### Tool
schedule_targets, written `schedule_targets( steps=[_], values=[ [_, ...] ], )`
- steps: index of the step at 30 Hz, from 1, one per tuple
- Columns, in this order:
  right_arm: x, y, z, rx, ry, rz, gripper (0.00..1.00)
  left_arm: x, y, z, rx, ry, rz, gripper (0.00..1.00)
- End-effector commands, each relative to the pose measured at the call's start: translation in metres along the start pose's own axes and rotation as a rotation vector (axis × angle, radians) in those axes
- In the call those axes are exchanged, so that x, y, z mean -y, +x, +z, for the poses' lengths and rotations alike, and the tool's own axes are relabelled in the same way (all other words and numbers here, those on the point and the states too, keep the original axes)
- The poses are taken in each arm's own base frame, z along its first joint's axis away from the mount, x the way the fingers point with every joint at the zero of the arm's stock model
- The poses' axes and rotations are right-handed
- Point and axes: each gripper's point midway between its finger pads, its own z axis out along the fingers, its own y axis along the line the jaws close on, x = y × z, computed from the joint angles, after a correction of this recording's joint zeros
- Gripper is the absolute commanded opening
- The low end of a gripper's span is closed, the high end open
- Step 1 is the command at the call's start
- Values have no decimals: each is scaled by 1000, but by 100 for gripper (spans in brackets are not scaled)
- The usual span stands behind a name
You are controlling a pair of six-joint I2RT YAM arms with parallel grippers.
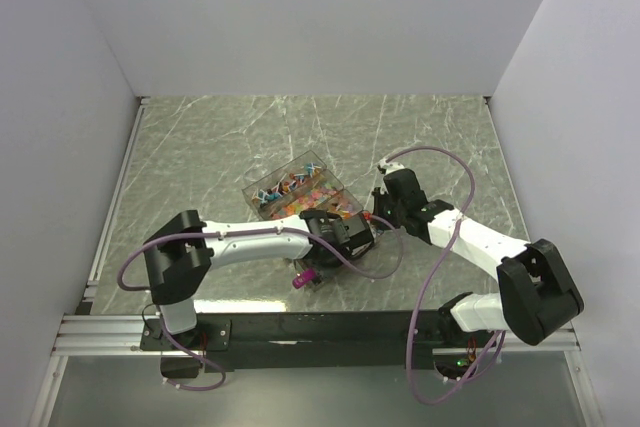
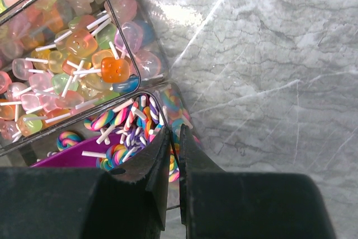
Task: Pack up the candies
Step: Scoop the fake candies from the storage box.
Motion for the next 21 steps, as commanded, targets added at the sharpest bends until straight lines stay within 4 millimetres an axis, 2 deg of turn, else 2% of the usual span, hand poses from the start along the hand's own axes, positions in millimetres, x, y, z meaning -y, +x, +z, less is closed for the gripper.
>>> schedule_targets(
  steps=[1,3,7,11,16,21],
  values=[
    [-37,46,6,-163,-169,123,0,56,-118,-11,475,228,-57,1],
    [-35,46,7,-154,-162,120,0,58,-116,-11,486,248,-65,1],
    [-26,50,8,-161,-131,137,0,48,-114,-20,526,235,-86,1],
    [-15,50,5,-170,-95,161,0,40,-104,-23,549,225,-90,1],
    [-6,54,0,-190,-53,164,0,40,-107,-42,635,260,-88,1],
    [3,59,-6,-206,-9,158,0,37,-103,-48,648,260,-80,1]
  ],
)
